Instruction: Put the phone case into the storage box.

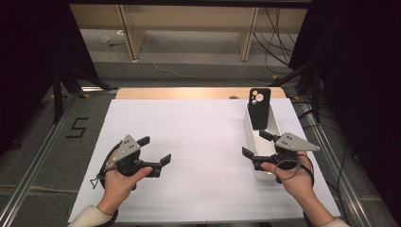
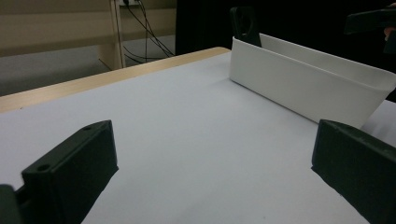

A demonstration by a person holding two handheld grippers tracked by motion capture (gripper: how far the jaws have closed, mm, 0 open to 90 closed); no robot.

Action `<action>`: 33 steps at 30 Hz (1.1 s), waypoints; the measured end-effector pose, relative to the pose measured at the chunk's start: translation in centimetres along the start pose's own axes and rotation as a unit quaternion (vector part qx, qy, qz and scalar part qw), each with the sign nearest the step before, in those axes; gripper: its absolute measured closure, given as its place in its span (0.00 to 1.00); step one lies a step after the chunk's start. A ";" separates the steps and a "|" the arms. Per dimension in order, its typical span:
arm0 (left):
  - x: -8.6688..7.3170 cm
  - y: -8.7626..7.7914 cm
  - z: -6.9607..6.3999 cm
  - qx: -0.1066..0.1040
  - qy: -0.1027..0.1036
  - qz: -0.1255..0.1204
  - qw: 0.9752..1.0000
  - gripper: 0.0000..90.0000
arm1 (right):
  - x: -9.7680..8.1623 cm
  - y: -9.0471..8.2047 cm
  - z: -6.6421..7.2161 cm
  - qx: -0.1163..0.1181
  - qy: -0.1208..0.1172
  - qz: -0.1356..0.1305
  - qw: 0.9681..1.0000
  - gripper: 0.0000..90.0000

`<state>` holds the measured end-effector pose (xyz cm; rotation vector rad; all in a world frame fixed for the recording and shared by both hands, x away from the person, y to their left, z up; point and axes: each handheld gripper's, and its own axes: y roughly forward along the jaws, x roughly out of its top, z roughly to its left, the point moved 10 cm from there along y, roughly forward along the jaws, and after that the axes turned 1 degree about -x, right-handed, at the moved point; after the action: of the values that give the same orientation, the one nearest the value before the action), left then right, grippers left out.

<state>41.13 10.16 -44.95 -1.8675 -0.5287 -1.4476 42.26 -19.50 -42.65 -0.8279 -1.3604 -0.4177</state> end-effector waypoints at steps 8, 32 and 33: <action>0.0 0.0 0.0 0.000 0.000 0.000 1.000 0.00 | -0.5 -0.6 -0.3 -0.003 -0.004 0.001 1.000 0.14; 0.0 0.0 0.1 0.001 -0.001 -0.001 1.000 0.00 | -1.6 -2.1 -0.9 -0.016 -0.007 0.000 1.000 0.14; 0.0 0.0 0.1 0.001 -0.001 0.000 1.000 0.00 | -1.7 -2.2 -1.0 -0.016 -0.008 0.000 1.000 0.14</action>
<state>41.15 10.23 -44.92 -1.8676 -0.5310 -1.4462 41.08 -21.94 -43.65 -0.8597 -1.3718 -0.4339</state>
